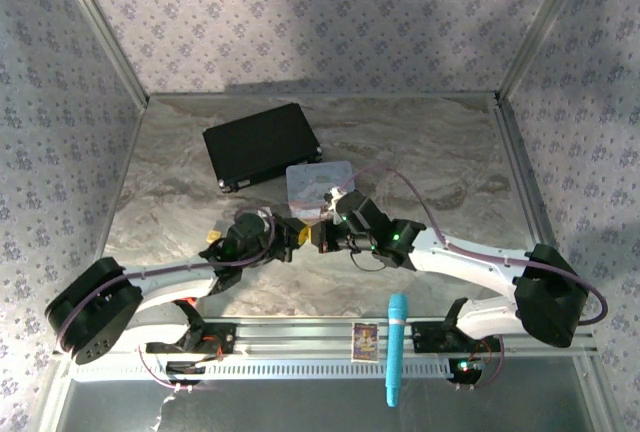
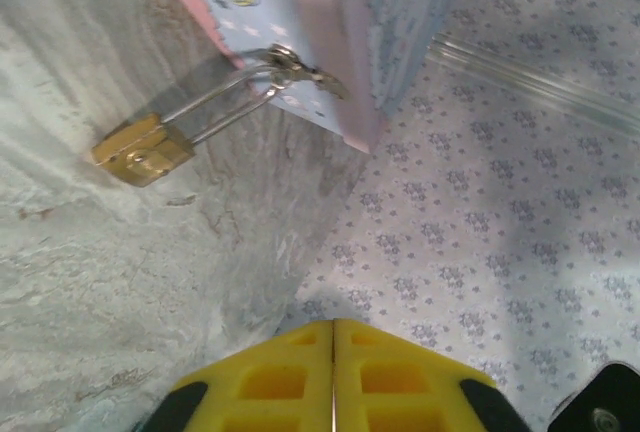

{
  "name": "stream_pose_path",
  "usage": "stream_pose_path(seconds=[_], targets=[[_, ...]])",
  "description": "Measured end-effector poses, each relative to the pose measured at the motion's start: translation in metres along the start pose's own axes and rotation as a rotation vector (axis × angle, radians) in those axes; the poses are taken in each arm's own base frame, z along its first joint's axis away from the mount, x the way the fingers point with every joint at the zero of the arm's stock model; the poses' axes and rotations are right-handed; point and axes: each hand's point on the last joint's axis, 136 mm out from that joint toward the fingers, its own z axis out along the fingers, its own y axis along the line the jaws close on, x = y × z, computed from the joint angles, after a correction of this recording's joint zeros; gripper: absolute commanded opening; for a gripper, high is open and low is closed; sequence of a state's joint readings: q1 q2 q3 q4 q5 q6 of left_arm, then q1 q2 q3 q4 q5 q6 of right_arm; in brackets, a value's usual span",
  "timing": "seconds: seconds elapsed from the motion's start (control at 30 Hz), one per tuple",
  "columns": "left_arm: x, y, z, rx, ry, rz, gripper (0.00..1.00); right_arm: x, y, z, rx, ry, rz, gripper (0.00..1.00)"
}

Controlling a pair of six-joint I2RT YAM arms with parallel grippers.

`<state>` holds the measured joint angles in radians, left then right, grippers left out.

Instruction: Unlock the padlock with the key

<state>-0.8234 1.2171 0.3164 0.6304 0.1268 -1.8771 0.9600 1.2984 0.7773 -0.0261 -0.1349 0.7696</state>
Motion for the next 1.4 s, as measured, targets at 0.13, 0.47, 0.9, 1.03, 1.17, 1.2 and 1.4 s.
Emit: stream_pose_path(seconds=[0.13,0.47,0.9,1.03,1.17,1.2,1.4], targets=[[-0.001,0.004,-0.001,-0.019,0.000,0.014,0.00,0.003,-0.003,0.001,0.005,0.005,0.001,0.01],[-0.007,-0.028,-0.011,0.034,-0.050,0.309,0.00,-0.019,-0.010,-0.017,-0.099,-0.089,0.065,0.74],[0.027,-0.108,-0.042,0.311,-0.027,0.639,0.00,-0.047,0.046,-0.043,-0.456,-0.200,0.038,0.37],[0.029,-0.113,-0.044,0.333,-0.028,0.656,0.00,-0.049,0.054,-0.048,-0.517,-0.225,0.031,0.34],[0.032,-0.118,-0.048,0.355,-0.030,0.665,0.00,-0.051,0.058,-0.048,-0.544,-0.227,0.028,0.30],[0.032,-0.118,-0.048,0.356,-0.030,0.665,0.00,-0.050,0.058,-0.047,-0.547,-0.224,0.029,0.30],[0.035,-0.116,-0.047,0.354,-0.020,0.674,0.00,-0.049,0.061,-0.041,-0.575,-0.212,0.029,0.20]])
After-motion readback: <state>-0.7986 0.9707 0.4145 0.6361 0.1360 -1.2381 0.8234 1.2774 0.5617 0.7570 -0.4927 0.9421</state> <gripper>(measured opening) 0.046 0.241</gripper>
